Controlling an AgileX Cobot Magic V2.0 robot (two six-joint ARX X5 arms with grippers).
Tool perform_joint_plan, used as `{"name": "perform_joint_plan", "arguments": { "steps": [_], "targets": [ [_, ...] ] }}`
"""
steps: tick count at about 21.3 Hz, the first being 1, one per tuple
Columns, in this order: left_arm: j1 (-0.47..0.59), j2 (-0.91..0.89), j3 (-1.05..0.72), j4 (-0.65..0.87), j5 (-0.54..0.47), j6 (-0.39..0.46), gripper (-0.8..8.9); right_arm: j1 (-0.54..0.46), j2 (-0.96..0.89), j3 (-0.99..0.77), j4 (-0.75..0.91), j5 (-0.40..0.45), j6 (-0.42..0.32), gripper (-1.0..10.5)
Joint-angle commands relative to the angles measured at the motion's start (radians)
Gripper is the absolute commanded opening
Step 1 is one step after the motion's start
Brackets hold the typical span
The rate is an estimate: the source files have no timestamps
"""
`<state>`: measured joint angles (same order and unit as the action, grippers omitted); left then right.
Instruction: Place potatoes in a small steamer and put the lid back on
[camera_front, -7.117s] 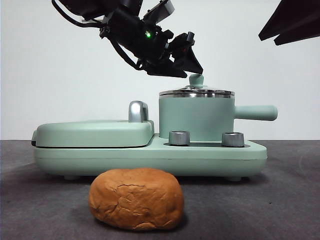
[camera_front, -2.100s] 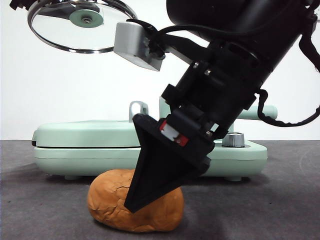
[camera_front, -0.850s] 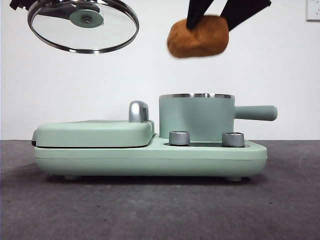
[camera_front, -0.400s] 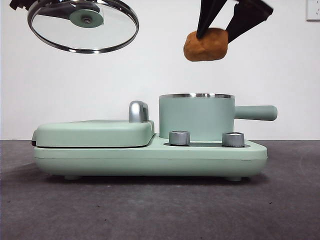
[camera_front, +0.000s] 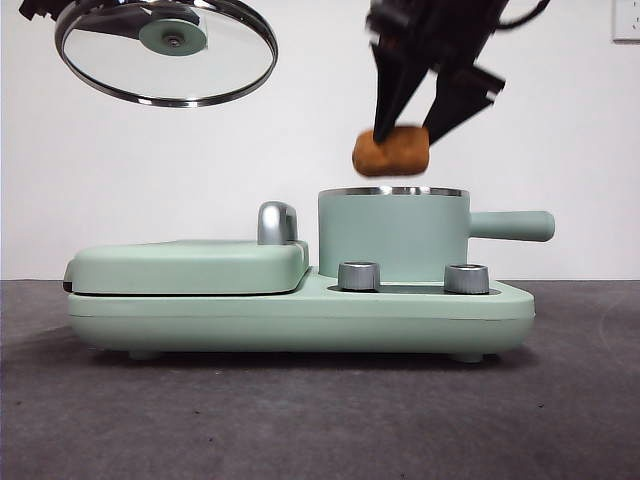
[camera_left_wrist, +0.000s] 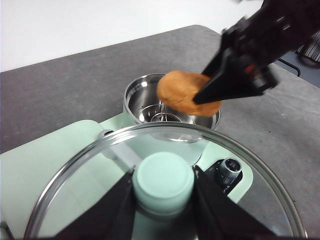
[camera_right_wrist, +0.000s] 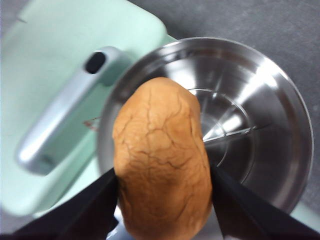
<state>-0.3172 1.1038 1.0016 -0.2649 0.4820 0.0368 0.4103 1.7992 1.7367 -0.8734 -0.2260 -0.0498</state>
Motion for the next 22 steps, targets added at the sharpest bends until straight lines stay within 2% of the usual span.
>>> {"name": "perform_joint_plan", "arguments": {
  "steps": [1, 5, 9, 16, 20, 22],
  "targets": [
    [-0.003, 0.0, 0.017, 0.026, 0.008, 0.005, 0.1, 0.003, 0.046, 0.027, 0.034, 0.023, -0.035, 2.6],
    [-0.003, 0.0, 0.017, 0.026, 0.008, 0.005, 0.1, -0.002, 0.092, 0.027, 0.068, 0.029, -0.042, 2.6],
    [-0.003, 0.0, 0.017, 0.026, -0.013, 0.004, 0.1, -0.003, 0.131, 0.027, 0.09, 0.082, -0.069, 2.6],
    [-0.003, 0.0, 0.017, 0.026, -0.015, 0.005, 0.1, -0.002, 0.157, 0.027, 0.118, 0.076, -0.07, 2.6],
    [-0.003, 0.0, 0.017, 0.026, -0.015, 0.005, 0.1, 0.0, 0.175, 0.027, 0.11, 0.076, -0.069, 3.4],
    [-0.003, 0.0, 0.016, 0.026, -0.015, 0.009, 0.1, 0.0, 0.175, 0.027, 0.118, 0.069, -0.066, 3.4]
  ]
}}
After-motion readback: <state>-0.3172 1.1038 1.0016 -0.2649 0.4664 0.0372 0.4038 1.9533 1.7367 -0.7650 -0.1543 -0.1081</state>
